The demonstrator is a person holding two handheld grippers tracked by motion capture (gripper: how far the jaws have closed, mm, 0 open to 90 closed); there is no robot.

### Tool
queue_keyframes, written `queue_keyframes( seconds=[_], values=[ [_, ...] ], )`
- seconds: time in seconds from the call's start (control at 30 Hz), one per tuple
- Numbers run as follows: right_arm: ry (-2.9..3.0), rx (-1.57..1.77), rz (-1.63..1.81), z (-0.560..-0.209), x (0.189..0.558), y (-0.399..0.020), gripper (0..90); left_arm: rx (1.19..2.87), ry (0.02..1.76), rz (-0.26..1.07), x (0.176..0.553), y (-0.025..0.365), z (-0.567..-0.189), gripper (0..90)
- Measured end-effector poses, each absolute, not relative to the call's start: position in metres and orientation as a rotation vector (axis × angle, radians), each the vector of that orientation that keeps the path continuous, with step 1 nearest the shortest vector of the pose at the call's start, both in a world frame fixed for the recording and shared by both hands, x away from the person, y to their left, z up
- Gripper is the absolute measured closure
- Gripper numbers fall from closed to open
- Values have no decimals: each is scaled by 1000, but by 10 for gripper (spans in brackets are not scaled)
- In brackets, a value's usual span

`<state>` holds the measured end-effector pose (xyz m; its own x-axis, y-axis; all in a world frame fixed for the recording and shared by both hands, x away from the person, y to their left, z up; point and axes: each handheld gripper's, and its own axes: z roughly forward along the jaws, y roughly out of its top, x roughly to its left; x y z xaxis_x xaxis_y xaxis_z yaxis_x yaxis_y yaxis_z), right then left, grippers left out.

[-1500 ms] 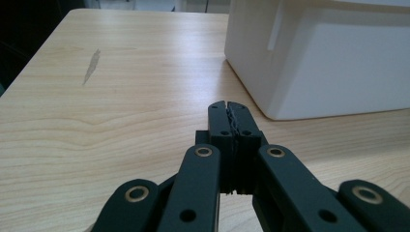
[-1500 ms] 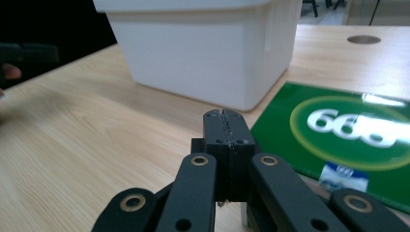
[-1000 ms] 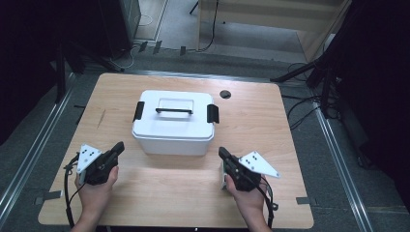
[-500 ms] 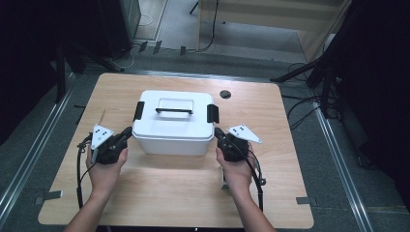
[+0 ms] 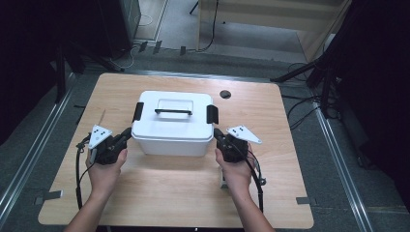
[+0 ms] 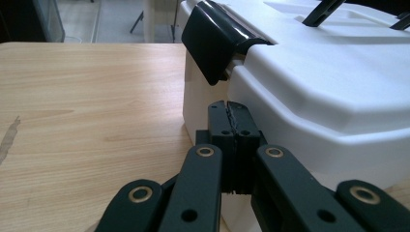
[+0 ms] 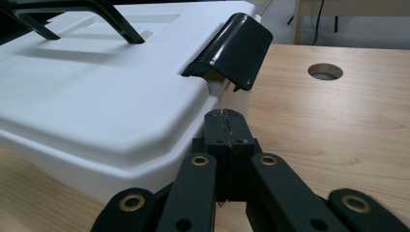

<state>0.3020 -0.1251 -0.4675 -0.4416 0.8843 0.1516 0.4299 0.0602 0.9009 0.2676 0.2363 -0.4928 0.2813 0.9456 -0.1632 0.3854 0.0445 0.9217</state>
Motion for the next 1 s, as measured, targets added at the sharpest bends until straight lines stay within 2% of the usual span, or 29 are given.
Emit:
queue_keyframes(
  seconds=[0.37,0.43,0.53,0.6,0.63,0.67,0.7,0.73,0.8,0.9,0.93,0.97,1.0],
  values=[
    [1921,1276,1377,-465,297,-126,900,1542,1268,748,257,235,-492,900],
    [1916,1246,1379,-463,293,-128,882,1537,1259,761,253,238,-492,868],
    [1903,1213,1413,-461,290,-136,828,1510,1270,775,247,246,-494,775],
    [1890,1197,1426,-460,289,-144,753,1508,1273,780,245,249,-494,656],
    [1890,1197,1426,-460,289,-144,753,1499,1282,794,242,252,-495,656],
    [1875,1174,1451,-458,287,-152,673,1479,1302,817,236,256,-496,524],
    [1875,1174,1451,-458,287,-152,673,1479,1302,817,236,256,-496,472],
    [1864,1159,1453,-457,286,-155,636,1479,1309,829,234,258,-497,472],
    [1859,1111,1466,-452,283,-166,511,1494,1305,839,227,263,-499,305],
    [1866,1065,1449,-447,281,-174,392,1506,1313,856,222,266,-502,175],
    [1866,1065,1449,-447,281,-174,392,1510,1316,862,219,268,-504,175],
    [1893,1027,1434,-443,283,-180,289,1501,1315,871,215,272,-508,124],
    [1893,1027,1434,-443,283,-180,289,1501,1315,871,215,272,-508,106]
  ],
)
